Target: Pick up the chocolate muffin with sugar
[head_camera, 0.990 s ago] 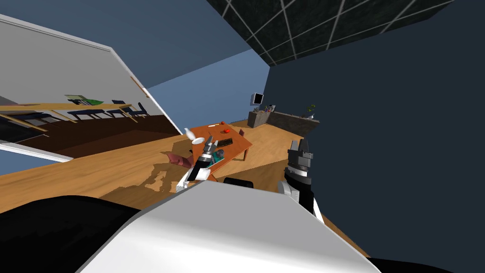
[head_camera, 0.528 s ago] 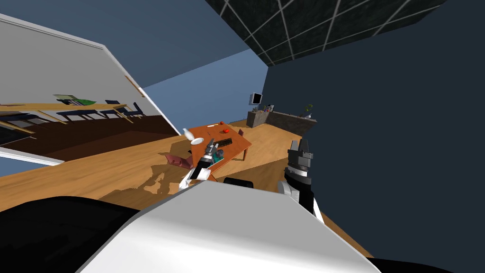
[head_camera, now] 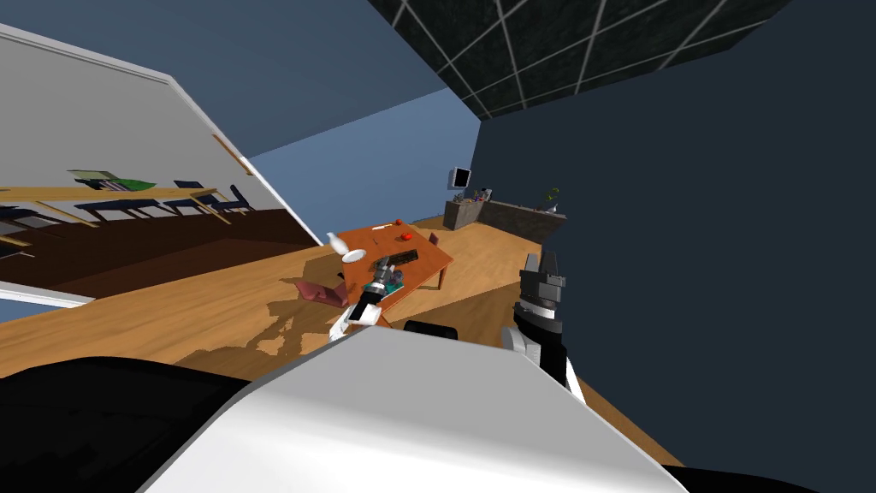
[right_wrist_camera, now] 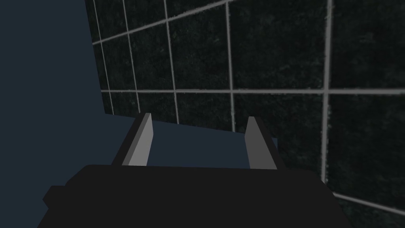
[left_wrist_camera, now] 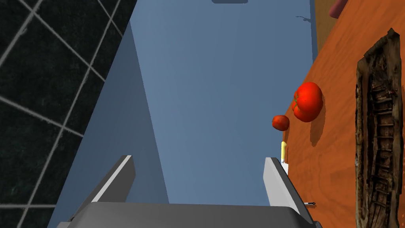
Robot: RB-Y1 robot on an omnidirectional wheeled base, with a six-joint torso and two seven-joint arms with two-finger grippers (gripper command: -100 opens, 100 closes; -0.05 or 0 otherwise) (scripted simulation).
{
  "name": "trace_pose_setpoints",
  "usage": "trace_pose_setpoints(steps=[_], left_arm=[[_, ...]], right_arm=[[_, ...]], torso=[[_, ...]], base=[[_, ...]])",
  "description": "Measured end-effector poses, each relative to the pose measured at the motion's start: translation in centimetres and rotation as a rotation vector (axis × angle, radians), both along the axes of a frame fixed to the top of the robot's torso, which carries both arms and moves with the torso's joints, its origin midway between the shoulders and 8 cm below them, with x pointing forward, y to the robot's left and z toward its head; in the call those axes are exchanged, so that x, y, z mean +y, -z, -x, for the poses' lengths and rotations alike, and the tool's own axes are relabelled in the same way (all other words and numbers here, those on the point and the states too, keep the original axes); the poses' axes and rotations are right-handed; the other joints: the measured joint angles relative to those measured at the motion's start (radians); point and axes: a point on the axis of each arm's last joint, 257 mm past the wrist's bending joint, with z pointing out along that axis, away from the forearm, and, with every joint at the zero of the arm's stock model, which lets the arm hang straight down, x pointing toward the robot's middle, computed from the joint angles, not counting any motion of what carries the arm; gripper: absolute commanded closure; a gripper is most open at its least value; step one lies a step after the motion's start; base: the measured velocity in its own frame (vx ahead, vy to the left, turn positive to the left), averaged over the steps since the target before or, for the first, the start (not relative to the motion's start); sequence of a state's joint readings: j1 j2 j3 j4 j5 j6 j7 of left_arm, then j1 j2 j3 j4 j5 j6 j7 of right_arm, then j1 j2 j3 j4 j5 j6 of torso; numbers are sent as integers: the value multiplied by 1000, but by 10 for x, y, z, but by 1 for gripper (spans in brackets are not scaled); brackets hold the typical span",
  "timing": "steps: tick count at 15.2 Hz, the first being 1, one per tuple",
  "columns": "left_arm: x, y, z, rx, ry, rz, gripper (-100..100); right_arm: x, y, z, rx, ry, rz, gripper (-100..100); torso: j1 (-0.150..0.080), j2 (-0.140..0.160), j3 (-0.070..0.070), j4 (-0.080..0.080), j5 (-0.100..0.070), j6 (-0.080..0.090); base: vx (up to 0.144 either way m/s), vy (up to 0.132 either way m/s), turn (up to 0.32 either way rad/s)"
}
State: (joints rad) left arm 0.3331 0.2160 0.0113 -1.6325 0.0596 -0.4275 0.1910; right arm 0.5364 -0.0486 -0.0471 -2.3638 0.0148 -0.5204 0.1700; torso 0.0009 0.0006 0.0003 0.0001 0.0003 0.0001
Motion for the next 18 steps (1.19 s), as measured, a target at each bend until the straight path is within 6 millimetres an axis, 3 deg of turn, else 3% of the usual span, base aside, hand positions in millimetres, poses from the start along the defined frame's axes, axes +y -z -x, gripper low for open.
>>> trace_pose_setpoints(steps=[5,18], left_arm=[[8,33,0,66,-15,9,-100],[30,150,9,313,-76,58,-100]], right_arm=[[0,0,0,0,0,0,0],[0,0,0,0,0,0,0]], torso=[[0,0,0,0,0,0],[0,0,0,0,0,0]], base=[[-7,6,-33],[-8,14,-48]])
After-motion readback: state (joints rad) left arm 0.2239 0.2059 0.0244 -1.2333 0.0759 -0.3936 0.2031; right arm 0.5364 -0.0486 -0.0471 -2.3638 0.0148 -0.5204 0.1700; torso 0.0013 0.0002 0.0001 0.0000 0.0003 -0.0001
